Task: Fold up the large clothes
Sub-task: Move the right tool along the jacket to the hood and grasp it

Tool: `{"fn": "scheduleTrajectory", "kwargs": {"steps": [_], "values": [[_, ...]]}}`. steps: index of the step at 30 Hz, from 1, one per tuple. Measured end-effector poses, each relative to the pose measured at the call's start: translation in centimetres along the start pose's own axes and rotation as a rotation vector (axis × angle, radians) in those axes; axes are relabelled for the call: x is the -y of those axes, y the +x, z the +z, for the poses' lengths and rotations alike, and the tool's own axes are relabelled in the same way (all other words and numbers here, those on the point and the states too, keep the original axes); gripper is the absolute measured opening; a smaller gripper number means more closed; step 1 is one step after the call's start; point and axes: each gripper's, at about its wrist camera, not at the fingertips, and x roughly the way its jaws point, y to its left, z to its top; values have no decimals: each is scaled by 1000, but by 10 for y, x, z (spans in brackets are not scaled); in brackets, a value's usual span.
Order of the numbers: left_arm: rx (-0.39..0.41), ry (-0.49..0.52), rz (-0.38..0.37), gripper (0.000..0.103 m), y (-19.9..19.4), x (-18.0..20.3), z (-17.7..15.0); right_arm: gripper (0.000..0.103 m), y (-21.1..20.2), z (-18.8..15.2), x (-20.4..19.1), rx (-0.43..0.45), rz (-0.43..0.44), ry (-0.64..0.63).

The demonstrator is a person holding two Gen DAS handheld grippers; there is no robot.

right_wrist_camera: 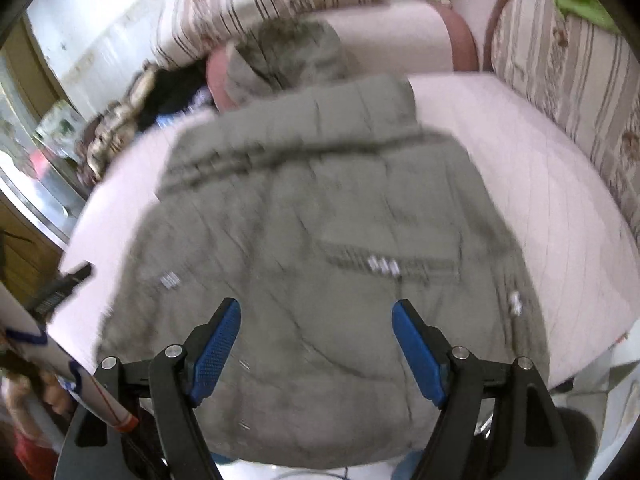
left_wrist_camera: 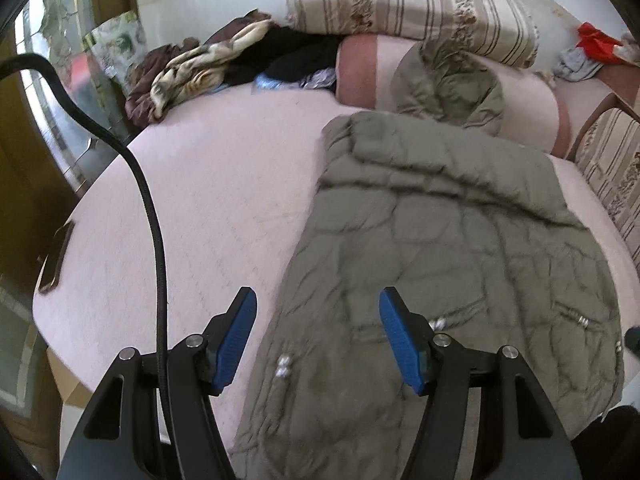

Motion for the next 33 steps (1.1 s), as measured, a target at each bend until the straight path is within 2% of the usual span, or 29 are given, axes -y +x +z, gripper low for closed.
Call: {"fn": "scheduleTrajectory", "kwargs": {"steps": [4,11,20,22,23,24,26,29,30,31,33], "values": [[28,28,-38,63,5,10,15,82,-16,29,-24,62,-6,-33],[42,46,-95,63,26,16,44,82,-27,77,-59,134,-84,-123],[32,44,-80,63,70,15,71,85,-32,160,-87,232,-136,-171],[28,36,-66,63,84,12,74,85,-25,180,-93,233,-136,-172],[23,21,-66,63,90,7,74,85,-11,204,-98,222,-128,-156],[16,2,-70,63,97,3,74,85,-11,204,-98,222,-128,-156],[-9,-30,-82,63,108,-3,72,85,7,226,-104,202,-116,-140],[-58,-63,-112,63,125,-13,75,85,40,265,-115,179,-91,-116],[-59,-68,-111,63,126,-14,75,85,63,292,-122,177,-78,-93],[-58,-75,-105,63,129,-17,75,85,63,292,-122,177,-78,-93],[-65,-89,-106,63,133,-23,77,86,89,318,-131,179,-72,-67]]}}
